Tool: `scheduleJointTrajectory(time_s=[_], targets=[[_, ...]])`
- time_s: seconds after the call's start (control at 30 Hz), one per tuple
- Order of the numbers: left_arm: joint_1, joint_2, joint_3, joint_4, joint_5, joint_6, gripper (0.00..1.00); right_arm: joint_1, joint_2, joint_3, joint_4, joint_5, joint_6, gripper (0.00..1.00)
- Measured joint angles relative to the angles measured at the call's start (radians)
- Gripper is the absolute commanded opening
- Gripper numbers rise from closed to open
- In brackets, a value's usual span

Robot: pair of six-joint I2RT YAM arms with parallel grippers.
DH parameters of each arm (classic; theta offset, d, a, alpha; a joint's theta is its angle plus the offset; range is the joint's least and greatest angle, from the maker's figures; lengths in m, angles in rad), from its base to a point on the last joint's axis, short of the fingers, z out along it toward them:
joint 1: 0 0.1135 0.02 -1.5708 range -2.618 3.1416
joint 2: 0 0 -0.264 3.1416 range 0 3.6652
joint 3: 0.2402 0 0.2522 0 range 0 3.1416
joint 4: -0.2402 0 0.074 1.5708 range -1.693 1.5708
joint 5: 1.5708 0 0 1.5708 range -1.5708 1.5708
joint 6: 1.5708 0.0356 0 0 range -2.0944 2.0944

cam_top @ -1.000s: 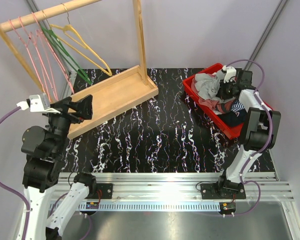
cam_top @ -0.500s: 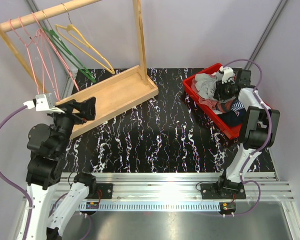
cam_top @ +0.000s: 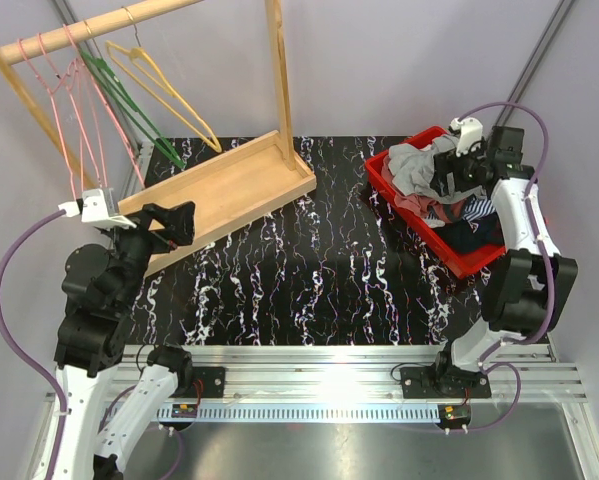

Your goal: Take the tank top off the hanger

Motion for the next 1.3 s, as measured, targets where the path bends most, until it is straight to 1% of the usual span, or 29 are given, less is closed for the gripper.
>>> scheduleJointTrajectory(time_s=[0.1, 0.27, 0.47, 0.6, 0.7, 0.93, 1.03, 1.3], targets=[[0.0, 0.0, 0.0, -0.017, -0.011, 0.003, 0.99, -0.001, -0.047, 0.01, 0.004, 0.002, 0.021, 1.0], [0.0, 0.0, 0.0, -0.043, -0.038, 0.003, 0.99, -0.001, -0.141, 0.01, 0.032, 0.001, 0.074, 1.0], [0.0, 0.0, 0.0, -0.088, -0.082, 0.003, 0.99, -0.001, -0.217, 0.01, 0.101, 0.01, 0.207, 1.0], [0.0, 0.0, 0.0, -0.117, -0.122, 0.003, 0.99, -0.001, -0.221, 0.015, 0.111, 0.046, 0.318, 1.0], [0.0, -0.002, 0.0, -0.145, -0.153, 0.003, 0.99, -0.001, -0.221, 0.015, 0.111, 0.057, 0.368, 1.0], [0.0, -0.01, -0.01, -0.19, -0.249, 0.003, 0.99, -0.001, -0.224, 0.013, 0.113, 0.098, 0.404, 1.0], [0.0, -0.027, -0.046, -0.201, -0.298, 0.004, 0.99, -0.001, -0.237, -0.004, 0.121, 0.136, 0.431, 1.0], [0.0, -0.061, -0.114, -0.241, -0.403, -0.002, 0.99, -0.002, -0.243, -0.03, 0.135, 0.308, 0.525, 1.0]])
